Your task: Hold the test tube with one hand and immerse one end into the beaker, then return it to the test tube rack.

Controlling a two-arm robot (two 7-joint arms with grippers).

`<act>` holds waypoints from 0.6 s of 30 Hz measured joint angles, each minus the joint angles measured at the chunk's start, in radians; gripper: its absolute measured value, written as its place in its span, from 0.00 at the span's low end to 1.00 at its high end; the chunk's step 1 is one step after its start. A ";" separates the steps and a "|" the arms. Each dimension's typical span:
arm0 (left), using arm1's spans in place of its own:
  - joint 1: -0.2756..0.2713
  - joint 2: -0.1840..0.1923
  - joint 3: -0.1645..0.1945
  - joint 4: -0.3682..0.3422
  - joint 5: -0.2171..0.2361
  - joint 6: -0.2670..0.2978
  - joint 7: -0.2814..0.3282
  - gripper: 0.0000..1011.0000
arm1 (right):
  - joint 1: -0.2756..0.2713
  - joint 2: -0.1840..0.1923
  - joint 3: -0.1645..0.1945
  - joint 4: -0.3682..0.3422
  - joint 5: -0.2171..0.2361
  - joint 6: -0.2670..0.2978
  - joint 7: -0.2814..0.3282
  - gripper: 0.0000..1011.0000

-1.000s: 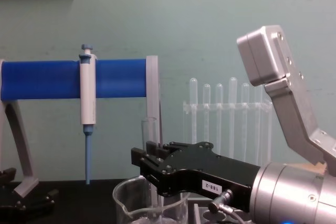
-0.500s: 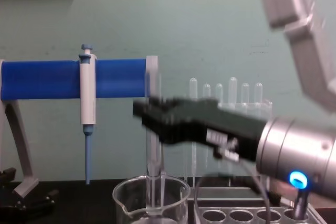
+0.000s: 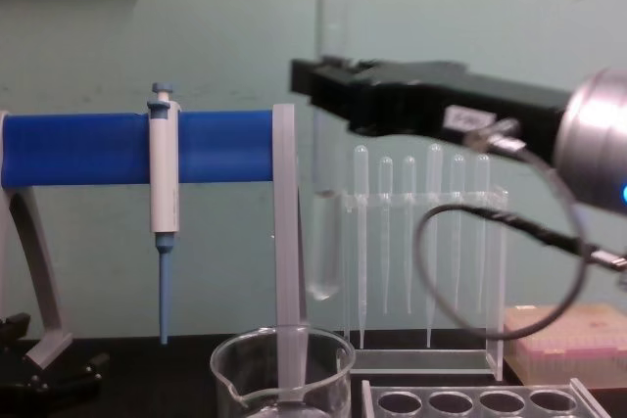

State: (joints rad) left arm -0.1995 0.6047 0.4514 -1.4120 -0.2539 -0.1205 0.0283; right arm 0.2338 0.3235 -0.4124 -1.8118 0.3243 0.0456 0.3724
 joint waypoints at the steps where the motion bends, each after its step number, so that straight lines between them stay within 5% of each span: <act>1: 0.000 0.000 0.000 0.000 0.000 0.000 0.000 0.99 | -0.007 0.009 0.005 -0.011 0.000 0.003 -0.003 0.22; 10: 0.000 0.000 0.000 0.000 0.000 0.000 0.000 0.99 | -0.110 0.091 0.080 -0.085 -0.010 -0.001 -0.037 0.22; 18: 0.000 0.000 0.000 0.000 0.000 0.000 0.000 0.99 | -0.166 0.100 0.110 -0.054 -0.008 -0.030 -0.041 0.22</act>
State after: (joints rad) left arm -0.1995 0.6047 0.4514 -1.4120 -0.2539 -0.1205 0.0283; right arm 0.0673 0.4233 -0.3028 -1.8657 0.3163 0.0154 0.3309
